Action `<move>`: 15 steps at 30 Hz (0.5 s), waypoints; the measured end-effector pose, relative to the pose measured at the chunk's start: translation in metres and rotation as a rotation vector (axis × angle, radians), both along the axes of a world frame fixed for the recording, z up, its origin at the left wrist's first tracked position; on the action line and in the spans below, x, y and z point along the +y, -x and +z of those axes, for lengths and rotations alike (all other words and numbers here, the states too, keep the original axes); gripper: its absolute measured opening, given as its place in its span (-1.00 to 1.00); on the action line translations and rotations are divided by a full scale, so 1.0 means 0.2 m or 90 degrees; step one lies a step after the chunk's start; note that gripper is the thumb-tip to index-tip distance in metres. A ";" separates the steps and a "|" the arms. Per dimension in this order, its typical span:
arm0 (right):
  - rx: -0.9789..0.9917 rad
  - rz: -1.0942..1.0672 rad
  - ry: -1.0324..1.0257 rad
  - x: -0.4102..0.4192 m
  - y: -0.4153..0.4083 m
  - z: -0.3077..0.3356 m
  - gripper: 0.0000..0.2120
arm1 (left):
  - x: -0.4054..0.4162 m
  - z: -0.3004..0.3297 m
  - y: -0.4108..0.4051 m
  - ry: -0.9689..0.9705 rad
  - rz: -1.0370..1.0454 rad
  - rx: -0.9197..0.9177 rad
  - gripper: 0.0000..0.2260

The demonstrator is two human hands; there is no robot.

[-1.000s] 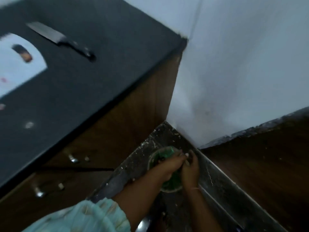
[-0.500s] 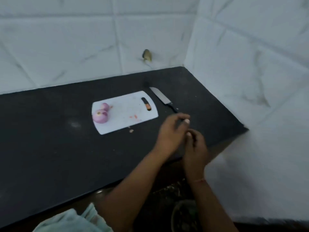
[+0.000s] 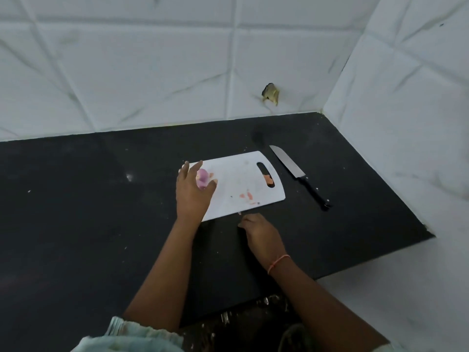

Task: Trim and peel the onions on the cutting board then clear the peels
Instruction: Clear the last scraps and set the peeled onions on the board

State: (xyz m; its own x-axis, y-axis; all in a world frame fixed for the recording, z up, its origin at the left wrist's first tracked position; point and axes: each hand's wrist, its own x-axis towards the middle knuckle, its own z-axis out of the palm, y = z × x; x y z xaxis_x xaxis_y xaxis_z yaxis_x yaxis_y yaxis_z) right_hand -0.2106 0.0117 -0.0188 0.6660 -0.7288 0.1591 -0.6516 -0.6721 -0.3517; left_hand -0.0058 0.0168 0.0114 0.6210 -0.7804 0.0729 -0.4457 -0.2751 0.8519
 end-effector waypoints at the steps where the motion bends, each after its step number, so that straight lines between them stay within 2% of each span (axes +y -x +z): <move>1: 0.003 -0.019 -0.017 -0.04 0.00 0.01 -0.82 | -0.01 -0.01 -0.01 -0.012 -0.002 -0.006 -0.44; 5: -0.084 -0.121 -0.049 -0.20 -0.03 0.05 -0.81 | -0.02 -0.05 -0.01 -0.070 0.042 -0.008 -0.46; 9: -0.164 -0.111 -0.025 -0.32 -0.19 0.12 -0.72 | -0.05 -0.06 -0.02 -0.120 0.063 -0.034 -0.43; 12: -0.117 -0.026 -0.071 -0.45 -0.39 0.12 -0.68 | -0.09 -0.06 -0.02 -0.131 0.025 -0.122 -0.47; 15: -0.012 0.046 -0.114 -0.56 -0.55 0.08 -0.61 | -0.14 -0.10 -0.02 -0.132 0.013 -0.169 -0.57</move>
